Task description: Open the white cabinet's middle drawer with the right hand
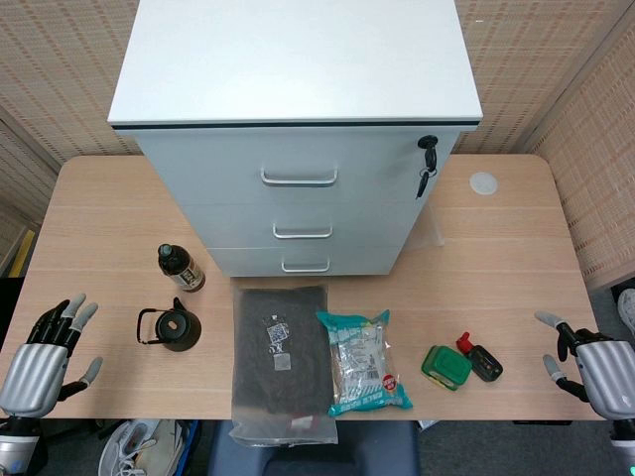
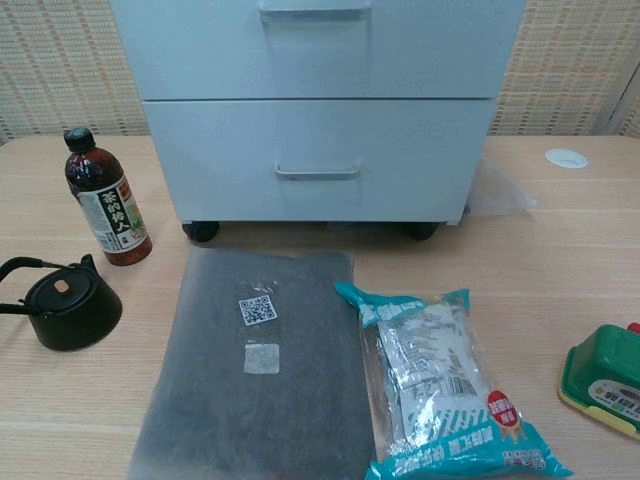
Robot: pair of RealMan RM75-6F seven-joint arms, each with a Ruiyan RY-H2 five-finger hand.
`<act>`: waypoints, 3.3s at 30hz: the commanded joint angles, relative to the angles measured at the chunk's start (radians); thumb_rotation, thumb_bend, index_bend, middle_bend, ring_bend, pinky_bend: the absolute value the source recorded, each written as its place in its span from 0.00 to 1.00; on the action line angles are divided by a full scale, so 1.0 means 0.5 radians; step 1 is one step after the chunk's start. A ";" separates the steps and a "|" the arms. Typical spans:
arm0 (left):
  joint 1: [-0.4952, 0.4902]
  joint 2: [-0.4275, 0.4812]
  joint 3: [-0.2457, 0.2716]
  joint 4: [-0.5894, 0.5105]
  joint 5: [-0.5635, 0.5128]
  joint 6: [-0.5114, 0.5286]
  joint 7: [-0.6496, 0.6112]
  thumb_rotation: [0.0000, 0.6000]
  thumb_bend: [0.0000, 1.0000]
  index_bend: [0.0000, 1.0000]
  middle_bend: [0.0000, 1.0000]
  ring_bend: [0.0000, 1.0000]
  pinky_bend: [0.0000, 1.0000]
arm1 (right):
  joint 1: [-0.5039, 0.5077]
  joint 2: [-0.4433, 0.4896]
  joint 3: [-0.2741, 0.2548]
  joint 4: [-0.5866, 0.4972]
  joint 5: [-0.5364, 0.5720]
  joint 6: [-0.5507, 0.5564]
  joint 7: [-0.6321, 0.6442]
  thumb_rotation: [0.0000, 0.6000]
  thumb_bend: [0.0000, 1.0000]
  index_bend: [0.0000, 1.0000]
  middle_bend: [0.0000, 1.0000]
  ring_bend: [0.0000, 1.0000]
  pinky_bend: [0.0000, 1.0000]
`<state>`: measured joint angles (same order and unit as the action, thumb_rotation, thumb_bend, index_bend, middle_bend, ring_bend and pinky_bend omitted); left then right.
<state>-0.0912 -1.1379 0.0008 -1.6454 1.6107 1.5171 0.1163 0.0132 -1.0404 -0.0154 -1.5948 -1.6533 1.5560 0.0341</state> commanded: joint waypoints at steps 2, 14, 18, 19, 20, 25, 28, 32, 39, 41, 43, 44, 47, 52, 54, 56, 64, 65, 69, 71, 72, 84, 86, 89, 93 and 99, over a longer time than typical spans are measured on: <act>-0.003 -0.001 0.001 0.003 -0.003 -0.007 -0.002 1.00 0.32 0.09 0.00 0.03 0.11 | 0.006 -0.002 0.002 -0.004 -0.005 -0.004 -0.011 1.00 0.33 0.24 0.62 0.52 0.63; -0.009 0.015 -0.002 -0.005 -0.001 -0.009 -0.004 1.00 0.32 0.09 0.00 0.03 0.11 | 0.156 0.045 0.057 -0.191 -0.104 -0.120 -0.178 1.00 0.33 0.24 0.75 0.71 0.67; -0.011 0.027 -0.003 -0.014 0.010 -0.002 0.001 1.00 0.32 0.09 0.00 0.03 0.11 | 0.286 0.107 0.121 -0.380 -0.136 -0.249 -0.331 1.00 0.33 0.24 0.86 0.86 0.80; -0.011 0.029 -0.002 -0.016 0.012 -0.001 0.002 1.00 0.32 0.09 0.00 0.03 0.11 | 0.321 0.127 0.137 -0.440 -0.123 -0.299 -0.368 1.00 0.33 0.24 0.87 0.88 0.81; -0.011 0.031 -0.001 -0.019 0.015 0.000 0.003 1.00 0.32 0.09 0.00 0.03 0.11 | 0.371 0.159 0.161 -0.523 -0.097 -0.376 -0.423 1.00 0.33 0.23 0.87 0.90 0.82; -0.008 0.035 0.003 -0.028 0.021 0.005 0.008 1.00 0.33 0.09 0.00 0.03 0.11 | 0.597 0.240 0.311 -0.814 0.052 -0.650 -0.630 1.00 0.34 0.18 0.90 0.95 0.85; -0.006 0.040 0.004 -0.033 0.022 0.008 0.010 1.00 0.32 0.09 0.00 0.03 0.11 | 0.714 0.254 0.395 -0.924 0.165 -0.776 -0.722 1.00 0.35 0.18 0.92 0.97 0.86; -0.001 0.042 0.006 -0.033 0.022 0.014 0.003 1.00 0.32 0.09 0.00 0.03 0.11 | 0.882 0.247 0.518 -1.041 0.381 -0.923 -0.879 1.00 0.35 0.18 0.92 0.97 0.86; -0.003 0.044 0.007 -0.026 0.015 0.006 -0.003 1.00 0.32 0.09 0.00 0.03 0.11 | 1.103 0.198 0.630 -1.107 0.678 -1.083 -1.098 1.00 0.35 0.18 0.93 0.97 0.86; -0.005 0.040 0.008 -0.020 0.017 0.002 -0.008 1.00 0.32 0.09 0.00 0.03 0.11 | 1.189 0.172 0.658 -1.116 0.825 -1.129 -1.195 1.00 0.35 0.18 0.93 0.97 0.86; -0.008 0.037 0.009 -0.015 0.017 -0.005 -0.009 1.00 0.32 0.09 0.00 0.03 0.11 | 1.256 0.151 0.671 -1.130 0.940 -1.147 -1.275 1.00 0.35 0.18 0.93 0.97 0.86; -0.009 0.035 0.009 -0.013 0.017 -0.008 -0.009 1.00 0.32 0.09 0.00 0.03 0.11 | 1.286 0.140 0.675 -1.132 0.983 -1.152 -1.306 1.00 0.35 0.18 0.93 0.97 0.86; -0.012 0.031 0.009 -0.009 0.017 -0.011 -0.010 1.00 0.32 0.09 0.00 0.03 0.11 | 1.378 0.107 0.683 -1.135 1.116 -1.162 -1.396 1.00 0.35 0.18 0.93 0.97 0.86; -0.012 0.027 0.008 -0.003 0.015 -0.011 -0.013 1.00 0.32 0.09 0.00 0.03 0.11 | 1.502 0.043 0.684 -1.122 1.230 -1.136 -1.491 1.00 0.35 0.18 0.93 0.97 0.86; -0.011 0.026 0.009 0.000 0.011 -0.013 -0.015 1.00 0.32 0.09 0.00 0.03 0.11 | 1.536 0.021 0.676 -1.118 1.252 -1.133 -1.507 1.00 0.35 0.18 0.93 0.97 0.86; -0.012 0.026 0.009 0.002 0.009 -0.015 -0.016 1.00 0.32 0.09 0.00 0.03 0.11 | 1.573 -0.003 0.668 -1.109 1.275 -1.127 -1.522 1.00 0.35 0.18 0.93 0.97 0.86; -0.014 0.023 0.009 0.013 0.006 -0.019 -0.025 1.00 0.32 0.09 0.00 0.03 0.11 | 1.684 -0.116 0.626 -1.031 1.298 -1.051 -1.606 1.00 0.35 0.18 0.93 0.97 0.86; -0.014 0.023 0.009 0.014 0.005 -0.019 -0.028 1.00 0.32 0.09 0.00 0.03 0.11 | 1.694 -0.126 0.620 -1.021 1.303 -1.044 -1.615 1.00 0.35 0.18 0.93 0.97 0.86; -0.012 0.020 0.009 0.021 0.006 -0.014 -0.035 1.00 0.32 0.09 0.00 0.03 0.11 | 1.735 -0.166 0.604 -0.974 1.334 -1.012 -1.652 1.00 0.35 0.18 0.93 0.97 0.86; -0.013 0.020 0.009 0.026 0.006 -0.016 -0.041 1.00 0.32 0.09 0.00 0.03 0.11 | 1.761 -0.188 0.598 -0.950 1.362 -1.000 -1.674 1.00 0.35 0.18 0.93 0.97 0.86; -0.014 0.020 0.008 0.028 0.005 -0.016 -0.042 1.00 0.32 0.09 0.00 0.03 0.11 | 1.774 -0.198 0.598 -0.939 1.378 -0.998 -1.680 1.00 0.35 0.18 0.93 0.97 0.86; -0.016 0.011 0.008 0.048 0.002 -0.018 -0.065 1.00 0.32 0.09 0.00 0.03 0.11 | 1.906 -0.242 0.562 -0.920 1.557 -0.983 -1.761 1.00 0.35 0.18 0.93 0.97 0.86; -0.016 0.010 0.008 0.049 0.002 -0.018 -0.065 1.00 0.33 0.09 0.00 0.03 0.11 | 1.918 -0.240 0.550 -0.927 1.572 -0.980 -1.765 1.00 0.35 0.18 0.93 0.97 0.86; -0.015 0.008 0.008 0.050 0.002 -0.015 -0.063 1.00 0.33 0.09 0.00 0.03 0.11 | 1.934 -0.240 0.533 -0.932 1.583 -0.973 -1.771 1.00 0.35 0.18 0.93 0.97 0.86; -0.012 0.009 0.009 0.049 0.003 -0.010 -0.061 1.00 0.32 0.09 0.00 0.03 0.11 | 1.947 -0.241 0.513 -0.948 1.572 -0.955 -1.769 1.00 0.35 0.18 0.93 0.97 0.86; -0.008 0.011 0.013 0.043 0.005 -0.006 -0.054 1.00 0.32 0.09 0.00 0.03 0.11 | 1.943 -0.220 0.469 -0.997 1.524 -0.927 -1.768 1.00 0.35 0.18 0.93 0.97 0.86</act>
<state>-0.0951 -1.1326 0.0073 -1.6240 1.6130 1.5140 0.0893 0.9850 -1.1524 0.2214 -2.0906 -0.8890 1.0907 -0.8489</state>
